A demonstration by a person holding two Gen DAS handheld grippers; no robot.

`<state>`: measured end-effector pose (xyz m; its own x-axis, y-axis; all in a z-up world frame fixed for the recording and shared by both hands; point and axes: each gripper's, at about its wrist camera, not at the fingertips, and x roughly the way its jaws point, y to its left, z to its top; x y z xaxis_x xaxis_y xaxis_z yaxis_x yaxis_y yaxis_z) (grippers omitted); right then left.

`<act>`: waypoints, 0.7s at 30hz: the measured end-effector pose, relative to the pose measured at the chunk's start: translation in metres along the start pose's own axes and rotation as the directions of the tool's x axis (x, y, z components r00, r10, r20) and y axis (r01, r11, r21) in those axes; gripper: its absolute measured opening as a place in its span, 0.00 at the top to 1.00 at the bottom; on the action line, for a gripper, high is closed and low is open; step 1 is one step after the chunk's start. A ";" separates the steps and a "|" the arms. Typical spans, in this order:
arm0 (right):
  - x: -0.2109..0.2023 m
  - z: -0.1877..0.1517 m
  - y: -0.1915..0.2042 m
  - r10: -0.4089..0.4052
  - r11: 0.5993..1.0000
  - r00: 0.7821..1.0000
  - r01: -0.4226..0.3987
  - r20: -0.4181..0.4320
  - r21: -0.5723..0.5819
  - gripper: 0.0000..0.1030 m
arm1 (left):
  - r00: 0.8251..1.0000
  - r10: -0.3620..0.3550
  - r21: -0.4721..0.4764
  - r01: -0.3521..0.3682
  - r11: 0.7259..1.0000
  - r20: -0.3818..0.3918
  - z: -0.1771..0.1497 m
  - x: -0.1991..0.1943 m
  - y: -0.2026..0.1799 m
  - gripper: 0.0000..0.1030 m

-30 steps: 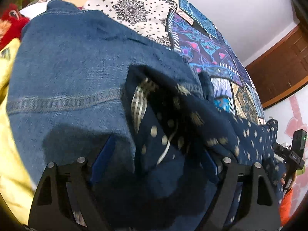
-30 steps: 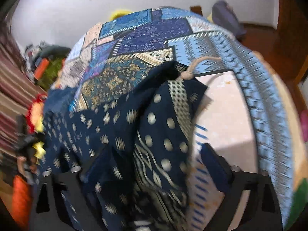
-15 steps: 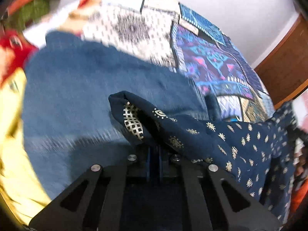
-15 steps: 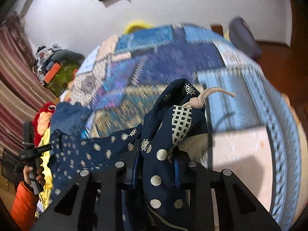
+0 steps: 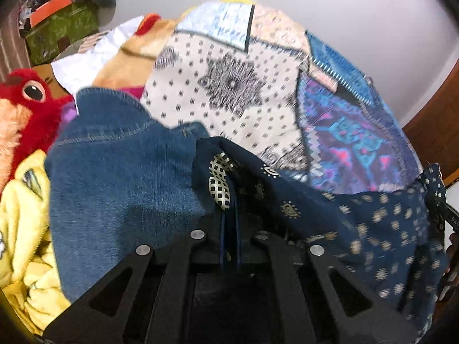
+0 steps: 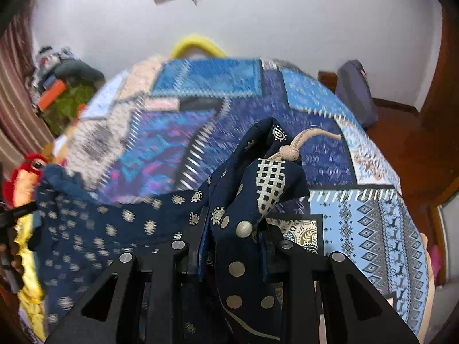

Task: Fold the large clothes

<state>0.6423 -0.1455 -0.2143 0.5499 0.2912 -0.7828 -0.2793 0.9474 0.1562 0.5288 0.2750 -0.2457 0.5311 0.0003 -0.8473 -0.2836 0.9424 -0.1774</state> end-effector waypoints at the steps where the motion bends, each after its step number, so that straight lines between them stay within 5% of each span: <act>1: 0.010 -0.003 -0.002 -0.018 1.000 1.000 0.018 -0.012 -0.014 0.71 | 1.000 0.012 0.001 -0.012 1.000 -0.009 -0.002 0.006 0.001 0.92; 2: 0.016 -0.006 -0.004 -0.038 0.999 0.999 0.037 -0.017 -0.021 0.67 | 0.999 0.032 0.001 -0.032 0.999 -0.021 -0.006 0.013 0.004 0.87; 4: 0.025 -0.010 -0.011 -0.106 0.994 0.994 0.106 -0.015 -0.010 0.33 | 0.999 0.029 0.000 -0.029 1.000 -0.014 -0.010 0.017 0.006 0.85; 6: 0.026 -0.011 -0.021 -0.163 0.987 0.987 0.163 0.006 0.010 0.17 | 0.999 0.033 0.004 -0.033 0.999 -0.005 -0.013 0.014 0.006 0.85; 10: 0.025 -0.012 -0.035 -0.161 0.986 0.987 0.162 -0.027 0.039 0.14 | 0.996 0.088 0.056 -0.087 0.995 -0.015 -0.015 0.006 -0.003 0.79; 14: 0.000 -0.017 -0.034 -0.183 0.983 0.983 0.183 -0.026 0.008 0.14 | 0.987 0.159 0.117 -0.157 0.981 -0.008 -0.025 -0.010 -0.009 0.54; 21: -0.060 -0.050 -0.030 -0.172 0.985 0.985 0.171 -0.024 -0.033 0.14 | 0.995 0.098 0.076 -0.099 0.992 0.016 -0.049 -0.065 -0.008 0.49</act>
<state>0.5786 -0.1982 -0.2020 0.5709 0.1205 -0.8121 -0.2066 0.9784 -0.0001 0.4573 0.2509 -0.2133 0.5131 0.0979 -0.8527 -0.2736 0.9603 -0.0544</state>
